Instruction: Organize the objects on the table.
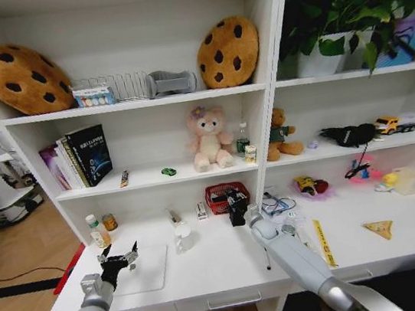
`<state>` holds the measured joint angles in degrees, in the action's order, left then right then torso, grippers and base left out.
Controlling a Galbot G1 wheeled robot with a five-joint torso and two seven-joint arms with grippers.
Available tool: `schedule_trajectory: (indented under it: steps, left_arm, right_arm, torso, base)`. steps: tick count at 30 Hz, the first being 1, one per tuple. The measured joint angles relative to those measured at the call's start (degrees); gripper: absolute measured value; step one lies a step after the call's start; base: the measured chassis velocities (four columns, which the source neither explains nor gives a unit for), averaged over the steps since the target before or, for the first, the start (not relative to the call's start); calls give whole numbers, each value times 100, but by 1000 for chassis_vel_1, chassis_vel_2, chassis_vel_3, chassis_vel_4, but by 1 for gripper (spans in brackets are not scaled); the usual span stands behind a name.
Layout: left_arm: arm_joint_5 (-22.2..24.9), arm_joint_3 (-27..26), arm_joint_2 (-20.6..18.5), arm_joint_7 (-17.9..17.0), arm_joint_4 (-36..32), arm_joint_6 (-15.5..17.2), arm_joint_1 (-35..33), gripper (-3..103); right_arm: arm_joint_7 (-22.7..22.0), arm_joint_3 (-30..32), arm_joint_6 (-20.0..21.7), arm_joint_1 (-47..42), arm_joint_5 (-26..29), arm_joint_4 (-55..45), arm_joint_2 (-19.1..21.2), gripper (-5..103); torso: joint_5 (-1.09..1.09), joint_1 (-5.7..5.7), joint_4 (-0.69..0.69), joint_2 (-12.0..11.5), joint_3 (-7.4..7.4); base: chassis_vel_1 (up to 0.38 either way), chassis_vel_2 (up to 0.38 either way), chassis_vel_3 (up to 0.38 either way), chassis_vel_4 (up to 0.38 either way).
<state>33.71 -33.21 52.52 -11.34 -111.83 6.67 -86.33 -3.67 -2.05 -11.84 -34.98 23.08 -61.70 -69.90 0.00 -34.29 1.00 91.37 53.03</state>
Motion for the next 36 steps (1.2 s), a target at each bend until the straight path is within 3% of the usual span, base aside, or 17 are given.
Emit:
schedule_trajectory:
  steps: [2, 3, 4, 8, 12, 20, 24, 28, 30, 36]
  left_arm:
    - [1, 0, 3, -4, 1, 0, 2, 100]
    - [1, 0, 3, -4, 1, 0, 2, 100]
    - [-2, 0, 15, -7, 1, 0, -1, 100]
    - [-24, 0, 36, -8, 0, 0, -33, 100]
    - [-50, 11, 41, -9, -31, -1, -48, 100]
    - [-39, -23, -12, -19, -69, -2, -53, 100]
    - [-89, -28, -17, 14, -83, -21, -101, 100]
    - [-91, -9, -15, 13, -91, -21, -67, 100]
    - [-89, -3, -17, 12, -111, -20, -50, 100]
    - [-97, -6, -8, 13, -146, -19, -67, 100]
  right_arm:
    - [-2, 19, 5, -7, 75, -91, 64, 63]
    - [-2, 19, 5, -7, 75, -91, 64, 63]
    - [-1, 38, 12, -50, 174, -234, 139, 74]
    - [88, 54, 92, -232, 445, -713, 382, 80]
    - [316, 69, 422, -749, 826, -1724, 900, 99]
    - [-72, 219, 960, -1731, 1173, -3090, 1334, 100]
    - [-707, 601, 1498, -2400, 1588, -4177, 1598, 100]
    - [-941, 899, 1697, -2871, 1706, -4622, 1734, 100]
    - [-1421, 1321, 2101, -3598, 1763, -5093, 1848, 100]
    - [-1964, 1679, 2450, -4295, 1991, -5343, 1844, 100]
  torso:
    - [1, 0, 0, 0, 0]
    - [1, 0, 0, 0, 0]
    - [0, 0, -1, 0, 0]
    - [1, -1, -1, 0, 0]
    - [0, 0, 1, 0, 0]
    - [0, 0, 0, 0, -1]
    - [0, 0, -3, 0, -1]
    - [0, 0, 1, 0, -1]
    - [0, 0, 4, 0, 0]
    - [0, 1, 0, 1, -1]
  base:
    - [0, 0, 0, 0]
    - [0, 0, 0, 0]
    - [0, 0, 0, 0]
    - [0, 0, 0, 0]
    - [0, 0, 0, 0]
    - [0, 0, 0, 0]
    - [0, 0, 0, 0]
    - [0, 0, 0, 0]
    - [0, 0, 0, 0]
    - [0, 0, 0, 0]
